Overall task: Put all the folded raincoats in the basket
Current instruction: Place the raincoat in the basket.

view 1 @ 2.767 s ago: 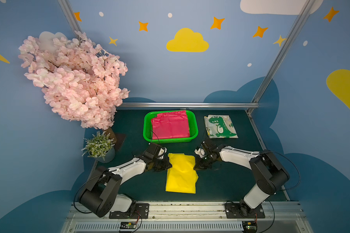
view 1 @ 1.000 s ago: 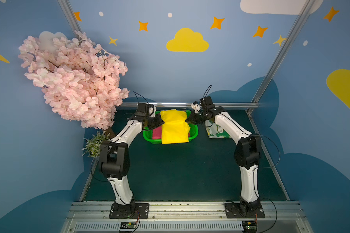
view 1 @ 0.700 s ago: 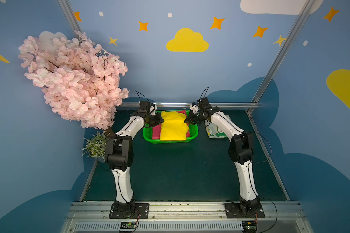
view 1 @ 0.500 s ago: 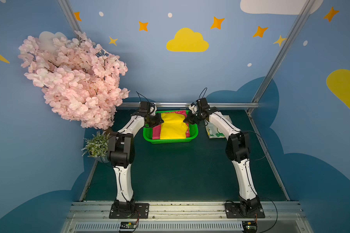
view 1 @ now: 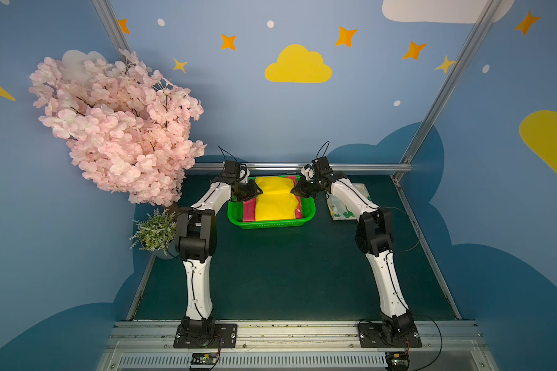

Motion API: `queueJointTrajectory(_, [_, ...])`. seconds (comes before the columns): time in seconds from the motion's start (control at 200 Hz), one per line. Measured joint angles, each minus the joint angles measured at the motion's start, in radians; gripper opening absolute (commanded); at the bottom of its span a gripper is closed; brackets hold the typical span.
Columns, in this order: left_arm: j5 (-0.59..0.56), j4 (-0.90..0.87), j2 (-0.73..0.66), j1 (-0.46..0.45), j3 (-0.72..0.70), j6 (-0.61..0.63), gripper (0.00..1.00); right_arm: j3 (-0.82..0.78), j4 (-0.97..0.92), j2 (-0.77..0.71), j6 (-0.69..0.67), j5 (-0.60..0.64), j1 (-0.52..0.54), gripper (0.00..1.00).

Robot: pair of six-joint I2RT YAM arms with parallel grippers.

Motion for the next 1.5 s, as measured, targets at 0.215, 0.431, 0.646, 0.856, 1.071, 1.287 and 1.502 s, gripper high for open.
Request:
queueJointTrajectory(0.215, [-0.013, 0.005, -0.045, 0.004, -0.062, 0.0, 1.0, -0.007, 0.004, -0.008, -0.002, -0.001, -0.001, 0.53])
queueJointTrajectory(0.431, [0.004, 0.037, -0.164, -0.002, -0.108, -0.016, 1.0, -0.074, 0.01, -0.106, -0.003, -0.002, 0.007, 0.56])
queueJointTrajectory(0.646, [0.056, 0.113, -0.203, -0.04, -0.108, -0.051, 1.0, -0.1, 0.044, -0.177, -0.003, -0.007, 0.041, 0.56])
queueJointTrajectory(0.856, [0.087, 0.18, -0.143, -0.072, -0.13, -0.107, 1.0, -0.169, 0.063, -0.174, 0.002, -0.018, 0.094, 0.56])
queueJointTrajectory(1.071, [0.086, 0.216, -0.091, -0.058, -0.205, -0.139, 1.0, -0.204, 0.066, -0.127, 0.006, -0.023, 0.107, 0.56])
queueJointTrajectory(1.287, [0.084, 0.228, -0.085, -0.038, -0.235, -0.146, 1.0, -0.217, 0.066, -0.116, 0.008, -0.023, 0.1, 0.56])
queueJointTrajectory(1.502, [0.085, 0.227, -0.091, -0.033, -0.237, -0.145, 1.0, -0.238, 0.064, -0.127, -0.002, -0.023, 0.09, 0.56])
